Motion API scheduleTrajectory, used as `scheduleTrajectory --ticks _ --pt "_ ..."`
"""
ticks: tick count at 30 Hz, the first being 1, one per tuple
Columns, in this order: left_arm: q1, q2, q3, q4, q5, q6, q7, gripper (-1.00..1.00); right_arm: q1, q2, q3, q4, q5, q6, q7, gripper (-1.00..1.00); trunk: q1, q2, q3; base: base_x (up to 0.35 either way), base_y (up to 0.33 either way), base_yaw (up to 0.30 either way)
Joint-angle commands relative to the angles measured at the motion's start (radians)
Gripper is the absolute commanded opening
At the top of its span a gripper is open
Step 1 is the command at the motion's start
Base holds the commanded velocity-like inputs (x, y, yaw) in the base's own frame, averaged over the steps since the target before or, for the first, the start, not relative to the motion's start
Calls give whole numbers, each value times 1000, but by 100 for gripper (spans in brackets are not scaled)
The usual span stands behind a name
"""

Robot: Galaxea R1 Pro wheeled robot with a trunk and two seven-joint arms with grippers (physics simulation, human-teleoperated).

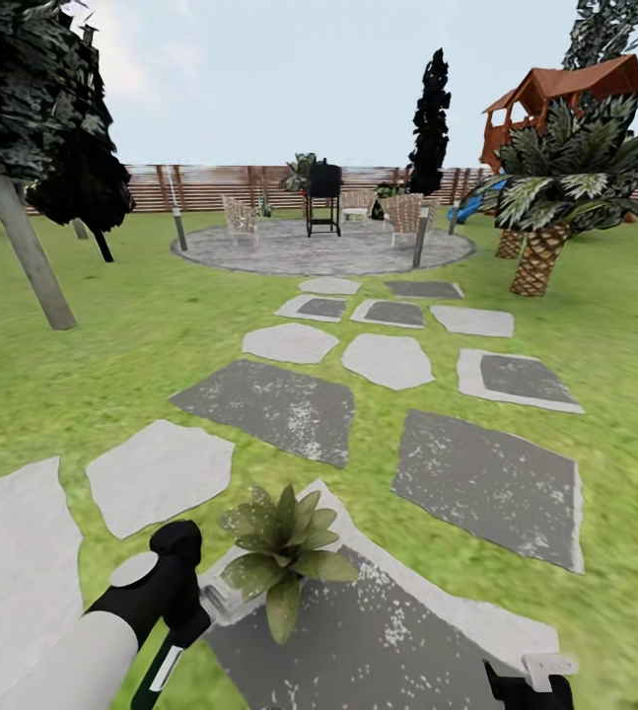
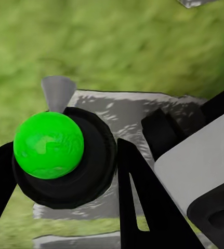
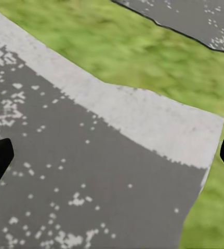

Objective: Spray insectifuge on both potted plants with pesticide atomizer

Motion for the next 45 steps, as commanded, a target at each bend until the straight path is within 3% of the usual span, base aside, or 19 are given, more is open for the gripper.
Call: scheduleTrajectory --ticks 1,12,25,37,45 --pt "0 -1 -4 -1 -8 8 -10 -100 -1 0 -8 0 4 -4 8 100 0 0 -1 0 0 277" --pt "-1 -5 -3 -1 -10 10 -9 -100 -1 -1 -9 0 3 -4 8 100 0 0 -1 118 -59 126" --pt "-4 -5 -2 -2 -11 11 -7 -100 -1 0 -8 0 4 -4 9 100 0 0 -1 49 -236 6" --pt "-10 -5 -1 -3 -12 14 -6 -100 -1 0 -7 0 4 -4 9 100 0 0 -1 -131 -263 260" --pt "-11 -4 0 -1 -13 14 -4 -100 -1 0 -7 0 4 -4 9 100 0 0 -1 157 -217 194"
